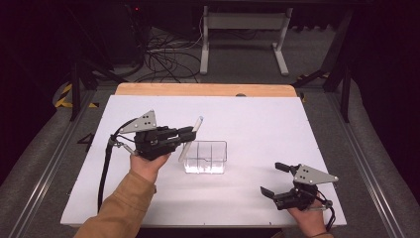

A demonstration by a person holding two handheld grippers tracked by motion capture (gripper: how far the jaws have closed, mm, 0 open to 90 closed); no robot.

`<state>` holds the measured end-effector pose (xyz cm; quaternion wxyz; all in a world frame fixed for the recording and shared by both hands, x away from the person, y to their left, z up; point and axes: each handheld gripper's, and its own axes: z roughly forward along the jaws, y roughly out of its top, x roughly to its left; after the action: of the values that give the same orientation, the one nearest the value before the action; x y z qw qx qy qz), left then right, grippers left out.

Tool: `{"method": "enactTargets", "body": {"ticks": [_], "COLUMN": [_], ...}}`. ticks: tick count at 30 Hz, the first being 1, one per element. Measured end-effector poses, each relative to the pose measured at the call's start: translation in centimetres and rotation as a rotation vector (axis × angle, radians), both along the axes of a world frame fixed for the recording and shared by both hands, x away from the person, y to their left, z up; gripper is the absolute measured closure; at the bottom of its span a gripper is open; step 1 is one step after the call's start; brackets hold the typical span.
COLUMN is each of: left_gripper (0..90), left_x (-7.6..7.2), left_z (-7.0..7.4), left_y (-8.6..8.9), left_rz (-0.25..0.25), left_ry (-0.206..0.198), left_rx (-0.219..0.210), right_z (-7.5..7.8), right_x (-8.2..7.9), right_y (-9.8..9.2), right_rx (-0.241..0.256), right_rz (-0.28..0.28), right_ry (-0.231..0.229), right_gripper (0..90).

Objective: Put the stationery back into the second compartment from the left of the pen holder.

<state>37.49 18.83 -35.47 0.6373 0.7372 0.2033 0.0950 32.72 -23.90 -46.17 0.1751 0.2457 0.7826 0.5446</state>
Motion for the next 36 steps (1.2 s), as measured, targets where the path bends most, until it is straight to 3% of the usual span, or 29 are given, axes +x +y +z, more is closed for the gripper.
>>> {"method": "enactTargets", "body": {"ticks": [2, 11, 25, 36], "left_gripper": [78.6, 78.5, 78.3, 78.1], "left_x": [0.2, 1.4, 2.5, 2.9], "left_z": [-0.2, -0.9, -1.7, -2.4], "left_y": [-0.4, -2.3, -4.7, -5.4], "left_rz": [0.014, 0.018, 0.03, 0.055], "left_ry": [-0.019, -0.009, -0.025, -0.031], "left_rx": [0.0, -0.017, 0.009, 0.025], "right_z": [0.0, 0.0, -0.1, -0.1], "right_x": [0.0, 0.0, 0.0, 0.0], "right_y": [0.0, 0.0, 0.0, -0.1], "right_rx": [-0.001, -0.005, -0.008, -0.003], "right_rz": [0.0, 0.004, 0.01, 0.01], "right_ry": [0.0, 0.002, 0.001, 0.002], "right_gripper": [3.3, 3.3, 3.3, 3.3]}}
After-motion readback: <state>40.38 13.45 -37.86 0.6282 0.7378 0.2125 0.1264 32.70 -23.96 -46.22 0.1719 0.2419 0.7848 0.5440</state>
